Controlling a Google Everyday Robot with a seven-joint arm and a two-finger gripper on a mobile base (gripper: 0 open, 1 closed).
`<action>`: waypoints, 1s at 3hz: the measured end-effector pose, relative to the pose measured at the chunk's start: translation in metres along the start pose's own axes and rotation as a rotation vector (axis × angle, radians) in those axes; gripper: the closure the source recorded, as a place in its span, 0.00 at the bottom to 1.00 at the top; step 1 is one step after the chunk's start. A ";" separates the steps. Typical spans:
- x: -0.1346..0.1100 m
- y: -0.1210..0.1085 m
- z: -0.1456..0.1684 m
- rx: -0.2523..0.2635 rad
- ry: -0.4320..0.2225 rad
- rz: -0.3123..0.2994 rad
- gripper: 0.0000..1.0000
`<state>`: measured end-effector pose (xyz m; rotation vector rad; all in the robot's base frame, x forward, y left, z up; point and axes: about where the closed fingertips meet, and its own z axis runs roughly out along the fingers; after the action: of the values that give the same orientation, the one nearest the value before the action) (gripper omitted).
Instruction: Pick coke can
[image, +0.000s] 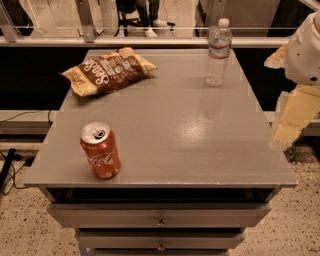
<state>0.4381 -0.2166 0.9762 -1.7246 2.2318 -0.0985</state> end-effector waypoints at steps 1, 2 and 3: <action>0.000 0.000 0.000 0.000 0.000 0.000 0.00; -0.008 0.001 0.008 -0.025 -0.048 0.000 0.00; -0.052 0.012 0.041 -0.127 -0.228 -0.025 0.00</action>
Offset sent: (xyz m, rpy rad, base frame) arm 0.0184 0.0573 -0.0419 0.3362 0.0974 0.1182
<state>0.4498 -0.1584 0.9454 -1.7312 2.0892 0.2272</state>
